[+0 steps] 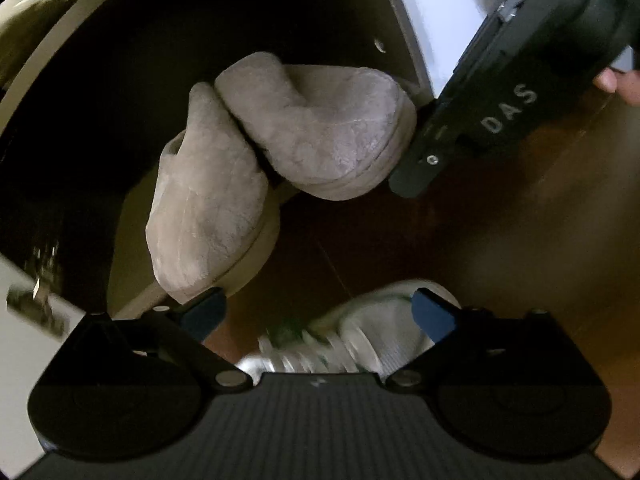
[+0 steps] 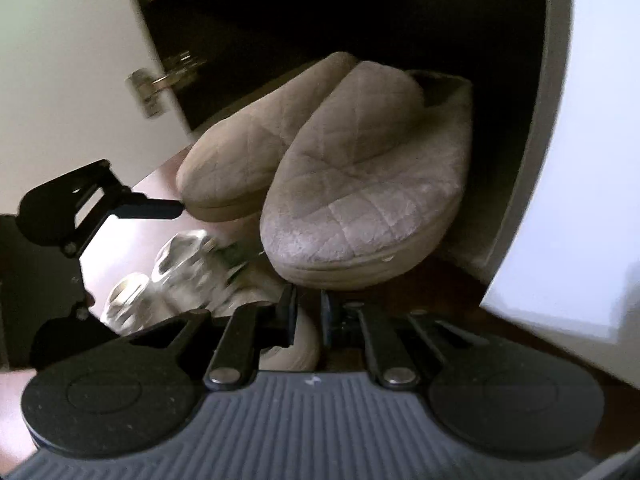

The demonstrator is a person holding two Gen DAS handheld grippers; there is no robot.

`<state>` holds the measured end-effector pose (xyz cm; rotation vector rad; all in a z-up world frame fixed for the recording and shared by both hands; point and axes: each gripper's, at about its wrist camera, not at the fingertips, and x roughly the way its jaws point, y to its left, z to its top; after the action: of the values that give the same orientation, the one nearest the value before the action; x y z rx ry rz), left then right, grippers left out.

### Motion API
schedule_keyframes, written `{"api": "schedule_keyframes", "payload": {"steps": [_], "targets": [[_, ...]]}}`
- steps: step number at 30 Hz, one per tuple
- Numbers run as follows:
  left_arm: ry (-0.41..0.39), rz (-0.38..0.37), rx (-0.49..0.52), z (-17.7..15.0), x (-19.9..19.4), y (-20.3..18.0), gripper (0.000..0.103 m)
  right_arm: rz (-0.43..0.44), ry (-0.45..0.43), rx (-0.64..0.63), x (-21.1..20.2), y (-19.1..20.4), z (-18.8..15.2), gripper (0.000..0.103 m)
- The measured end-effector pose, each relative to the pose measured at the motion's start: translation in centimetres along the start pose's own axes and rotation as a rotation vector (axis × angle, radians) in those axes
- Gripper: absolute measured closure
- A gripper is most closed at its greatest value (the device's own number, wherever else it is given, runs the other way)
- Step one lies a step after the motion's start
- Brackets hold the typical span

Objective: Organize scattered shoes
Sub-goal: 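Carry the beige slippers onto the shelf below the sneakers and release, then grasp the white green-tag sneaker pair with the right tool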

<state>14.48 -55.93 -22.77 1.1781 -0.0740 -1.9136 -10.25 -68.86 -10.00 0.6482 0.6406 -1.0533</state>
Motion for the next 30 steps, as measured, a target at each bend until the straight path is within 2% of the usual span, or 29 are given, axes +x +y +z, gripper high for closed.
{"api": "schedule_keyframes", "payload": {"steps": [6,10,12,13,14,15,16,18,20,22,23,24,26,28,29,30], "targets": [[-0.019,0.017,-0.020,2.4,2.9,1.3,0.003,-0.035,-0.021,0.011,2.9,-1.2,3.2,0.094],[-0.014,0.041,-0.069,1.3,2.4,1.0,0.003,-0.014,-0.009,-0.017,4.6,-0.4,2.8,0.089],[-0.012,0.034,-0.128,-0.1,0.6,0.8,0.003,0.015,0.003,-0.055,3.7,-0.2,2.0,0.080],[-0.011,0.037,-0.167,-1.6,-1.3,0.1,0.003,0.046,0.010,-0.099,3.2,0.2,1.5,0.075],[-0.009,0.043,-0.214,-3.5,-3.7,-0.6,0.003,0.080,0.019,-0.166,3.0,1.0,1.2,0.065],[0.000,0.050,-0.246,-4.7,-5.1,-1.2,0.003,0.114,0.029,-0.236,2.9,1.9,0.9,0.062],[0.013,0.058,-0.272,-5.6,-6.0,-1.7,0.003,0.147,0.038,-0.307,2.8,2.8,0.7,0.062],[0.077,0.082,-0.396,-8.6,-8.7,-3.5,0.003,0.257,0.058,-0.502,4.0,6.6,0.6,0.062],[0.132,0.108,-0.502,-10.5,-9.8,-4.7,0.003,0.308,0.077,-0.564,5.3,8.6,0.7,0.061],[0.184,0.134,-0.603,-12.2,-10.7,-5.8,0.003,0.364,0.098,-0.660,7.6,12.1,0.7,0.055],[0.210,0.147,-0.653,-13.0,-11.2,-6.3,0.003,0.376,0.129,-0.712,9.3,14.3,0.6,0.051],[0.230,0.159,-0.696,-13.7,-11.6,-6.8,0.003,0.381,0.168,-0.763,11.3,16.6,0.4,0.044],[0.244,0.169,-0.726,-13.7,-11.7,-7.1,0.003,0.353,0.215,-0.789,14.0,18.8,0.1,0.035],[0.255,0.180,-0.742,-13.7,-11.7,-7.4,0.003,0.287,0.254,-0.778,16.1,19.8,-0.3,0.037],[0.259,0.187,-0.745,-13.8,-11.9,-7.5,0.003,0.243,0.295,-0.760,17.4,20.0,-0.4,0.066],[0.261,0.187,-0.745,-13.8,-12.0,-7.6,0.003,0.196,0.343,-0.736,18.8,20.1,-0.6,0.076]]}}
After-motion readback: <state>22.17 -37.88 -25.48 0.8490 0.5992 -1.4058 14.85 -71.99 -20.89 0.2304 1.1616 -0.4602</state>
